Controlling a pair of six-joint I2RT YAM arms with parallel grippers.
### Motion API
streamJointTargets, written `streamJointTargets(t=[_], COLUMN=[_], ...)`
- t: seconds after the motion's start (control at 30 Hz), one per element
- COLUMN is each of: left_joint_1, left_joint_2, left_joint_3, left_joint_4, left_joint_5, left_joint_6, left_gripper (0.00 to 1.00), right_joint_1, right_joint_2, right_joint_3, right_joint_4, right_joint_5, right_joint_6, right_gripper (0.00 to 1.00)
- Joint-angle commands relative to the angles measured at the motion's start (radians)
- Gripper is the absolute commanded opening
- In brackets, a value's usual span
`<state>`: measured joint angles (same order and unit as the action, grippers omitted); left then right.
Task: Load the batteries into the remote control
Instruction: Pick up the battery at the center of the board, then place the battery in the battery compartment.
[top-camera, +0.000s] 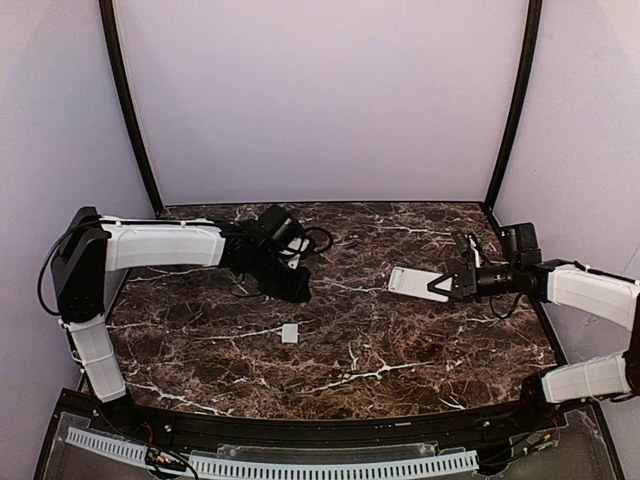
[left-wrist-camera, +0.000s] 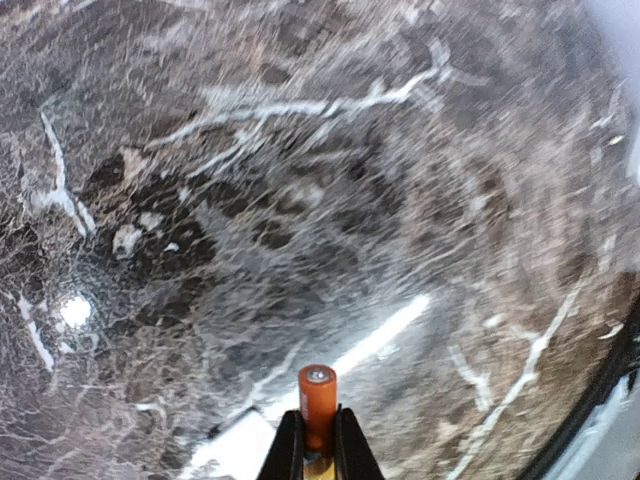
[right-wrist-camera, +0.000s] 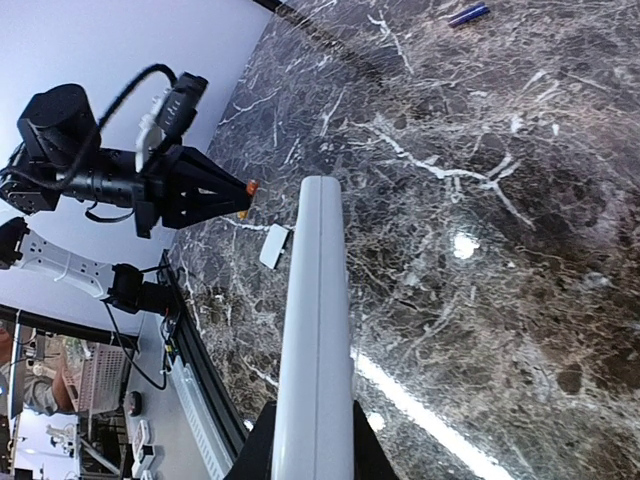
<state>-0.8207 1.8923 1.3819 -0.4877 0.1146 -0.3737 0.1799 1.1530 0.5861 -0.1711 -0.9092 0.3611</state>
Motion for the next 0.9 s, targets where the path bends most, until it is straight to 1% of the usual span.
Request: streamJointTargets(t=[0.0,0.03,0.07,0.1,0.13,0.17,0.27,0.3,0.4,0.53,0.57,0.63,0.73,0.77,0.83,0.87], left_joint_1=[0.046,0.052,0.056,0.056,0.057,0.057,0.058,0.056,0.056,0.035,0.025,0.021,0.015,0.012,-0.003,-0.021], left_joint_2=[-0.182,-0.198,-0.231,-0.245,-0.27,-0.281,-0.331,-0.341,-0.386,-0.41,-0.412,-0.412,-0.407,-0.412,-0.431,-0.441], left_joint_3=[-0.117,-0.16,-0.185,-0.239,-0.267,-0.31,-0.387,-0.43,-0.523,-0.566,-0.57,-0.588,-0.63,-0.637,-0.653,-0.655], left_joint_4=[0.283,0.36,0.404,0.512,0.563,0.649,0.808,0.896,1.028,1.045,1.049,1.097,1.229,1.249,1.268,1.241], left_joint_5=[0.223,0.254,0.306,0.329,0.362,0.374,0.406,0.407,0.379,0.338,0.34,0.359,0.4,0.405,0.412,0.399], left_joint_6=[-0.239,-0.309,-0.344,-0.415,-0.448,-0.506,-0.559,-0.554,-0.498,-0.347,-0.332,-0.33,-0.363,-0.355,-0.284,-0.185], left_gripper=[0.0,0.0,0.0,0.0,0.0,0.0,0.0,0.0,0.0,0.0,0.0,0.0,0.0,0.0,0.0,0.0], right_joint_1=[0.063,0.08,0.098,0.113,0.129,0.141,0.18,0.195,0.241,0.303,0.317,0.345,0.375,0.384,0.398,0.402], right_joint_2=[0.028,0.032,0.034,0.037,0.04,0.042,0.047,0.052,0.079,0.125,0.134,0.151,0.162,0.163,0.166,0.168], right_joint_3=[0.027,0.029,0.034,0.04,0.045,0.048,0.038,0.031,0.028,0.036,0.043,0.058,0.081,0.084,0.093,0.095], right_joint_4=[0.128,0.143,0.154,0.16,0.166,0.179,0.257,0.287,0.349,0.442,0.453,0.467,0.47,0.468,0.463,0.456], right_joint_5=[-0.057,-0.061,-0.06,-0.055,-0.053,-0.052,-0.033,-0.025,0.014,0.059,0.068,0.082,0.104,0.112,0.124,0.132], right_joint_6=[0.074,0.088,0.098,0.107,0.115,0.125,0.175,0.198,0.224,0.26,0.263,0.264,0.252,0.249,0.234,0.225], right_gripper=[0.0,0.0,0.0,0.0,0.0,0.0,0.0,0.0,0.0,0.0,0.0,0.0,0.0,0.0,0.0,0.0])
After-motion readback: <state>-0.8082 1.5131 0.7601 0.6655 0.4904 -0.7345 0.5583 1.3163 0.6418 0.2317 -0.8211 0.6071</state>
